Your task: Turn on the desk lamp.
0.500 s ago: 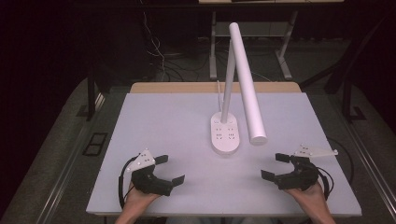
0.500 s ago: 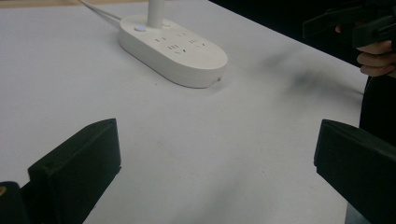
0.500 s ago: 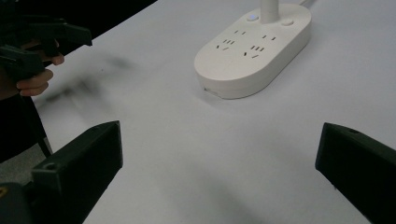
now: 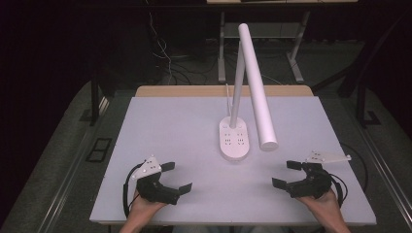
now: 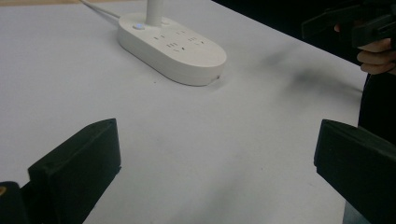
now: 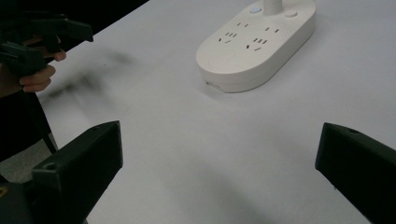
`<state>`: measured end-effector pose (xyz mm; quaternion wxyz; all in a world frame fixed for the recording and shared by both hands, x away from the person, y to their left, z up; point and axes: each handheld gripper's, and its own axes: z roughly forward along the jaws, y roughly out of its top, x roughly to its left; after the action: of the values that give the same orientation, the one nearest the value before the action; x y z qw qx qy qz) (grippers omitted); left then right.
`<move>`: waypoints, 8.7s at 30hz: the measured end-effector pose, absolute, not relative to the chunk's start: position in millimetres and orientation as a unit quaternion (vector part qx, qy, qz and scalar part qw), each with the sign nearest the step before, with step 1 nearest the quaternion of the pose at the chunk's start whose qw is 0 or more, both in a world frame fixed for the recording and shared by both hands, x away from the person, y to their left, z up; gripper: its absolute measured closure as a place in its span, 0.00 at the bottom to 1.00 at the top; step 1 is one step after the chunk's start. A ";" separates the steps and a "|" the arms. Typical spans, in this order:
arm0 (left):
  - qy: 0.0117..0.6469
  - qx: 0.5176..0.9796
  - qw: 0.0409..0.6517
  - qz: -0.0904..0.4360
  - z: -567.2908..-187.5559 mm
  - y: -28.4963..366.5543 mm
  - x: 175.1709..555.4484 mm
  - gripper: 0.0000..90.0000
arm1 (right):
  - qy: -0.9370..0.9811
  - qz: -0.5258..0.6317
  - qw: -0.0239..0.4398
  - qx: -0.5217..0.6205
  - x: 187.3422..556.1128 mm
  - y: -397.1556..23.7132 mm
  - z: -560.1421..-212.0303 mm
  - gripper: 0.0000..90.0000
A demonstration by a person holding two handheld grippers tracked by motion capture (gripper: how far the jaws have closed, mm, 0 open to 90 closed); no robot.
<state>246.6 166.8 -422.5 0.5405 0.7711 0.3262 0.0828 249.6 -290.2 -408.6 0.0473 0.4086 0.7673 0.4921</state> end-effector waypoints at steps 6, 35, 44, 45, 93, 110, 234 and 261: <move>0.329 0.769 0.541 0.083 -422.4 166.8 246.0 0.00 | 0.770 0.489 0.044 0.408 249.7 -290.4 -408.3 0.01; 0.334 0.769 0.539 0.081 -424.2 167.8 247.1 0.00 | 0.788 0.468 0.030 0.400 263.6 -290.3 -392.1 0.01; 0.330 0.770 0.539 0.081 -423.4 164.8 245.8 0.00 | 0.796 0.461 0.030 0.391 275.3 -286.8 -381.2 0.01; 0.331 0.770 0.539 0.081 -423.5 165.0 246.3 0.00 | 0.799 0.460 0.030 0.387 278.8 -285.2 -378.5 0.01; 0.332 0.769 0.540 0.083 -423.3 167.3 246.7 0.00 | 0.823 0.429 0.035 0.372 371.2 -259.9 -345.5 0.01; 0.332 0.769 0.541 0.082 -423.2 168.5 247.1 0.00 | 0.823 0.422 0.036 0.378 405.9 -245.6 -342.5 0.01; 0.334 0.767 0.542 0.081 -423.6 173.1 249.7 0.00 | 0.800 0.431 0.025 0.416 458.2 -214.0 -408.8 1.00; 0.335 0.766 0.543 0.080 -423.5 171.8 249.2 0.00 | 0.800 0.438 0.039 0.407 419.4 -254.5 -369.6 0.94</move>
<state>249.2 171.8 -423.5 0.5426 0.7662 0.3349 0.0800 419.4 -254.5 -369.6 0.0393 0.4070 0.8003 0.4385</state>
